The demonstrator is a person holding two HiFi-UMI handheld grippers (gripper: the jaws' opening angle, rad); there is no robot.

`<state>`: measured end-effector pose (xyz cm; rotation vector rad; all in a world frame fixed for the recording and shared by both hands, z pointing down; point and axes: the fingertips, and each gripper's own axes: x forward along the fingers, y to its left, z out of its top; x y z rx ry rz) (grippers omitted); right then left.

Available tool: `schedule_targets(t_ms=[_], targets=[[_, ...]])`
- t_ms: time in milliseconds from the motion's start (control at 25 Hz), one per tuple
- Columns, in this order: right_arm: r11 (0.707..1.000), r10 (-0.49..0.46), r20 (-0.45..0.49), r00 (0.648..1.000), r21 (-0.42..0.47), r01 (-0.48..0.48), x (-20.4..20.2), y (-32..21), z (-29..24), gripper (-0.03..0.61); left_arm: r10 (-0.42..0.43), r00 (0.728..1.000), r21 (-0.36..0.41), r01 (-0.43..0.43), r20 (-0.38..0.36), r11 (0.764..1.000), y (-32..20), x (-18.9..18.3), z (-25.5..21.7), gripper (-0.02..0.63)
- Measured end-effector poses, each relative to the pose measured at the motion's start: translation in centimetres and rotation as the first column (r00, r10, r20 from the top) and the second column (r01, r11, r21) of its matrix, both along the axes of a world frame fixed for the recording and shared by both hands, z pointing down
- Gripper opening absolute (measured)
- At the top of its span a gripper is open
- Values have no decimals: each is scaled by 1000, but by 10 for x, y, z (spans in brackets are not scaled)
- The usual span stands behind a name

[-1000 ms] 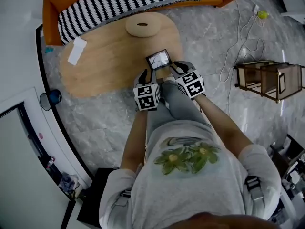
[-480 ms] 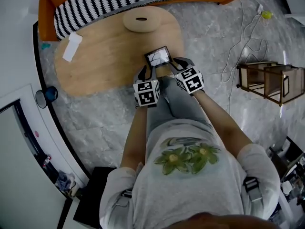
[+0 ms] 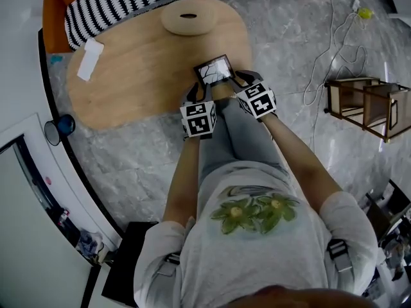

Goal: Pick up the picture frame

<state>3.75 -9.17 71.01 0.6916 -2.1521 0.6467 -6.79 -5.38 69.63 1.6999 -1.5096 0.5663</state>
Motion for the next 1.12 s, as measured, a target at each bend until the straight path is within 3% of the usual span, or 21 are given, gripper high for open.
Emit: schedule_targets(t_ms=[1120], targets=[[999,12,-86,996,-40,-16,6,-16,120,131,16,1000,-83,-15,3,996,-3,-5,127,135]])
